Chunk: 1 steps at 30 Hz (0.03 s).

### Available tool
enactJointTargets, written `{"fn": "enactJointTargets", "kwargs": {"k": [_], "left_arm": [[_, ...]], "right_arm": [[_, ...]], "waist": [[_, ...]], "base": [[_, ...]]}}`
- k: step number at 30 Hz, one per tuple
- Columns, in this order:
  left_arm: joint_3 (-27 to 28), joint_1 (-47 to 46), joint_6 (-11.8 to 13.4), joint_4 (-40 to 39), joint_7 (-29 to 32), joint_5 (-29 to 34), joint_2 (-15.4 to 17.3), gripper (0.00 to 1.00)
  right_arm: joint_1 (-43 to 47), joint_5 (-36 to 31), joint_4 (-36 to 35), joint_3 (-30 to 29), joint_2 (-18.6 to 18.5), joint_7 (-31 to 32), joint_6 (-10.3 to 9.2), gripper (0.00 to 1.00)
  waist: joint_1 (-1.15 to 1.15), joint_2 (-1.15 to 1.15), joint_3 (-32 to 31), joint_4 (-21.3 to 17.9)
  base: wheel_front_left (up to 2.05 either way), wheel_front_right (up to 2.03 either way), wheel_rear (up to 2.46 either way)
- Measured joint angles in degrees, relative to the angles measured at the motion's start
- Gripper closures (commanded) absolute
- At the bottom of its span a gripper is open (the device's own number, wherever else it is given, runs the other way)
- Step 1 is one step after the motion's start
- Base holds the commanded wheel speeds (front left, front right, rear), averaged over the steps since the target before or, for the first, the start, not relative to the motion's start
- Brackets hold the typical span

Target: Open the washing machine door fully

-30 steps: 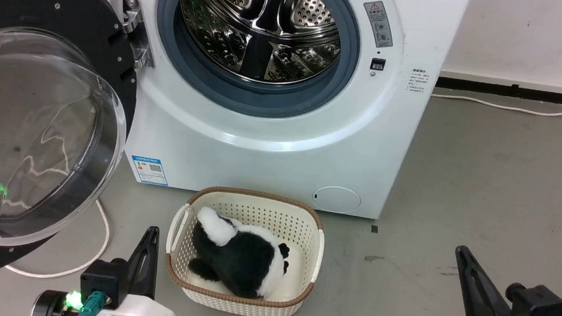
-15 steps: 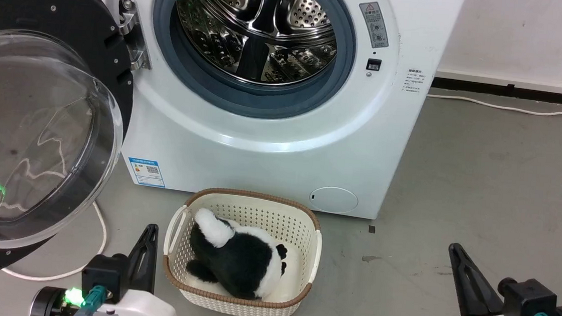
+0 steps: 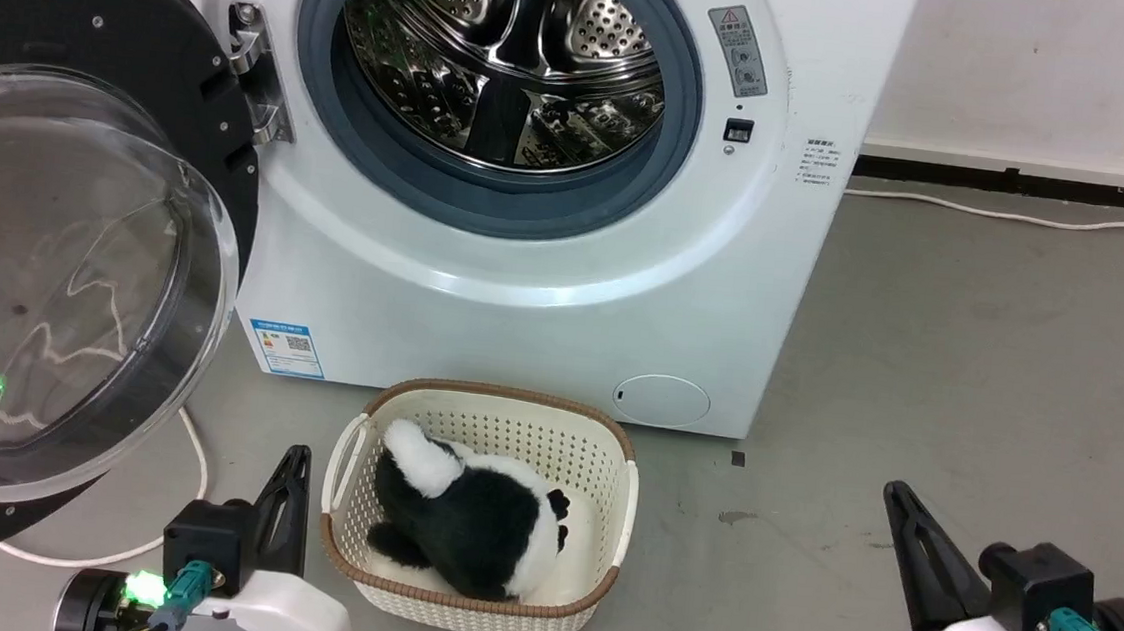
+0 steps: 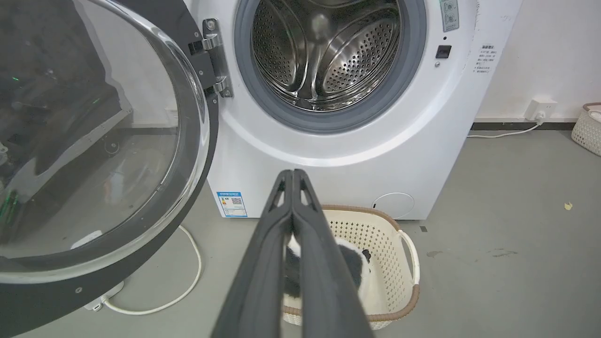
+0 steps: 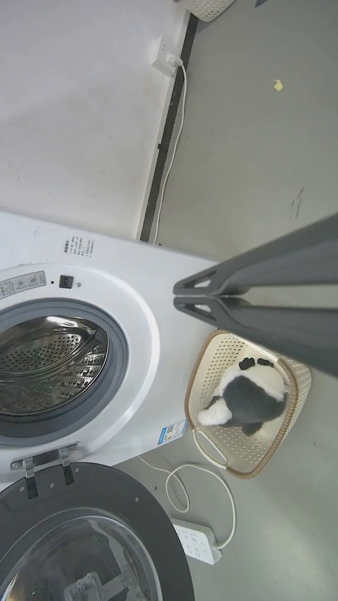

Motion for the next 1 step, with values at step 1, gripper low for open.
{"fn": "enactJointTargets", "kwargs": {"k": [1], "left_arm": [[0.08, -0.01, 0.0, -0.01, 0.05, 0.0, -0.01, 1.0]], "right_arm": [[-0.17, 0.0, 0.0, 0.09, 0.0, 0.04, 0.0, 1.0]], "waist": [[0.0, 0.0, -0.01, -0.03]], "base": [[0.0, 0.0, 0.0]]}}
